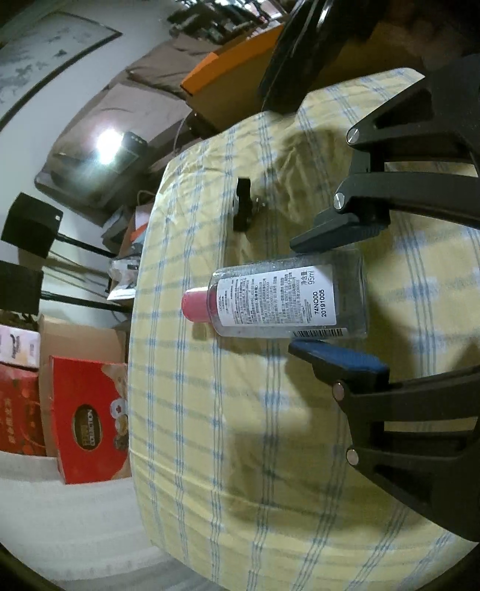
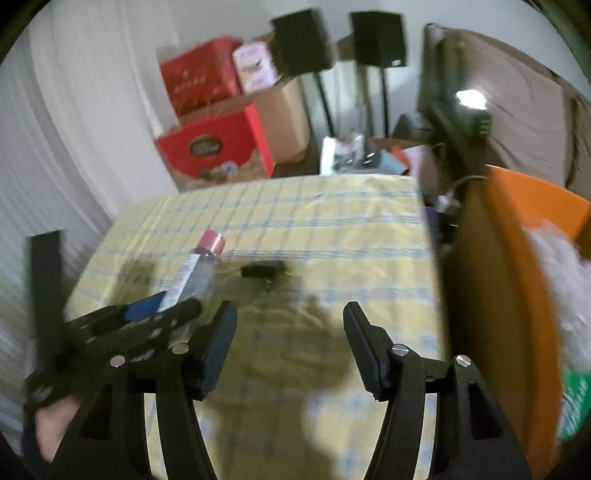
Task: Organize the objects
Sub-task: 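Grasp the pink-capped bottle with the left gripper while the right gripper grasps another black knob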
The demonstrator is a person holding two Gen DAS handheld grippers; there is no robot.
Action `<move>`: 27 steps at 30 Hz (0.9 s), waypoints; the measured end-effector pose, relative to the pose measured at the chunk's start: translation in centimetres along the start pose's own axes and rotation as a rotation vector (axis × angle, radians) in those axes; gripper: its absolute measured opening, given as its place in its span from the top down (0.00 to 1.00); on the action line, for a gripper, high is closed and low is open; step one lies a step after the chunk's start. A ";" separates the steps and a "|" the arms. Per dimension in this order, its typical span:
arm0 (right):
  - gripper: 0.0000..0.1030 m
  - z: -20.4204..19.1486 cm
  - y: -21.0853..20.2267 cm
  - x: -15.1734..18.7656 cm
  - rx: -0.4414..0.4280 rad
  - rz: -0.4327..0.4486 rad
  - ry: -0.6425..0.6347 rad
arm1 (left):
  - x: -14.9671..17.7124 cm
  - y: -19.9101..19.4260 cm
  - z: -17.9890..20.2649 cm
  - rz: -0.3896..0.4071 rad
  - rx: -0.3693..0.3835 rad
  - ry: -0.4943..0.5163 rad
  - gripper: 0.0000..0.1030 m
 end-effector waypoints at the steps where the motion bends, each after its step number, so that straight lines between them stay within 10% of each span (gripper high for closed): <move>1: 0.40 -0.5 1.4 -0.2 0.000 -0.022 -0.015 | 0.0 0.0 -0.4 0.006 -0.004 -0.012 0.56; 14: 0.65 -2.1 8.6 -0.5 0.055 -0.076 -0.099 | -0.1 1.1 -0.4 0.004 -0.022 0.021 0.43; 16: 0.65 -1.7 8.2 -0.4 0.057 -0.059 -0.091 | -0.4 1.4 -0.7 0.024 -0.023 0.029 0.57; 27: 0.65 -1.2 0.2 0.7 0.070 0.047 -0.075 | 0.1 -2.4 -2.2 0.062 0.095 -0.019 0.58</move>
Point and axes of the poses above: each gripper's, at about its wrist camera, not at the fingertips, and y roughly the way its jaws point, z to its right, x to its underside, the point moved 5 cm from there along y, roughly the way its jaws point, and after that the axes turned 3 degrees about z, right-handed, at the moved point
